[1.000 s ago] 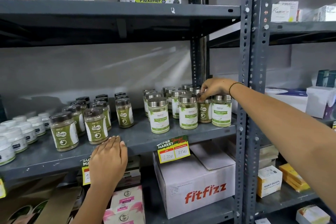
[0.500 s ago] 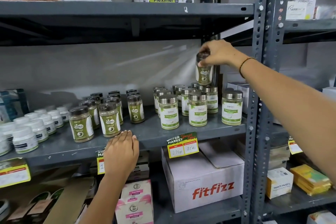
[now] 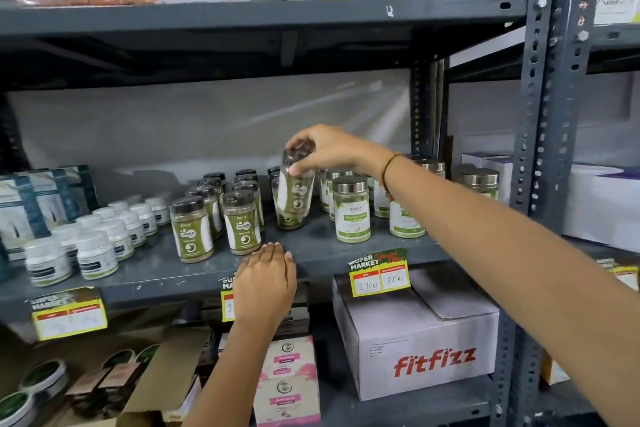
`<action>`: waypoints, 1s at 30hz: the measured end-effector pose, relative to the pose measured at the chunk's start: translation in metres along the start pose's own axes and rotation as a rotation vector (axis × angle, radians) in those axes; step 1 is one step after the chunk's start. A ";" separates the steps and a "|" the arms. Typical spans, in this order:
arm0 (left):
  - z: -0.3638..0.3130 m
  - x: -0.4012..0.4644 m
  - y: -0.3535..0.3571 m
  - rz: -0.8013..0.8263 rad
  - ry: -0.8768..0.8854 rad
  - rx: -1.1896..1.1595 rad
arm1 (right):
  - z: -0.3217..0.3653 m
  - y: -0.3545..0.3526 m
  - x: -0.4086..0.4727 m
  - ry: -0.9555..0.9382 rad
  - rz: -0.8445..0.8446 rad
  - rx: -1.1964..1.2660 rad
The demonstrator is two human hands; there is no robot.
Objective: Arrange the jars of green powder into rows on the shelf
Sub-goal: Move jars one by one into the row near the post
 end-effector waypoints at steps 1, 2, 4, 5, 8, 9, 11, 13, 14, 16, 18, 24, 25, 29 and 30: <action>0.000 0.000 0.000 -0.004 0.001 0.000 | -0.002 0.011 0.004 0.009 0.043 -0.022; 0.000 0.000 0.000 -0.007 0.000 -0.001 | -0.005 0.021 0.008 0.021 0.080 -0.040; 0.001 -0.001 0.001 -0.014 -0.001 -0.005 | -0.013 0.034 0.014 0.046 0.135 -0.076; 0.001 -0.001 0.002 -0.015 -0.001 -0.006 | -0.016 0.038 0.017 0.054 0.155 -0.102; 0.000 0.000 0.004 -0.021 -0.002 -0.008 | -0.023 0.048 0.022 0.062 0.203 -0.126; 0.001 0.000 0.004 -0.022 -0.003 -0.009 | -0.025 0.051 0.024 0.067 0.215 -0.122; 0.002 0.000 0.006 -0.023 -0.008 -0.010 | -0.027 0.056 0.028 0.074 0.230 -0.124; 0.002 0.000 0.006 -0.026 -0.011 -0.009 | -0.030 0.061 0.031 0.085 0.242 -0.118; 0.002 0.000 0.006 -0.026 -0.008 -0.009 | -0.030 0.062 0.033 0.090 0.244 -0.110; 0.001 0.000 0.006 -0.021 -0.001 -0.007 | -0.030 0.063 0.035 0.096 0.241 -0.097; 0.001 0.000 0.006 -0.020 0.003 0.002 | -0.029 0.064 0.037 0.100 0.233 -0.090; 0.002 0.000 0.005 -0.015 -0.004 0.004 | -0.028 0.067 0.037 0.128 0.206 -0.073; 0.001 0.000 0.004 -0.013 -0.002 0.004 | -0.029 0.068 0.037 0.129 0.201 -0.074; 0.001 0.000 0.004 -0.002 0.003 0.013 | -0.025 0.067 0.028 0.114 0.180 -0.139; 0.001 0.000 0.003 0.002 0.006 0.019 | -0.023 0.065 0.025 0.106 0.162 -0.152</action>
Point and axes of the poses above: each hand's wrist, its own x-axis towards the middle knuckle, its own y-axis out of the palm, z = x × y, the point moved 7 cm from there along x, towards the middle knuckle, and after that the axes turned 4 degrees about x, right-handed, at the moved point
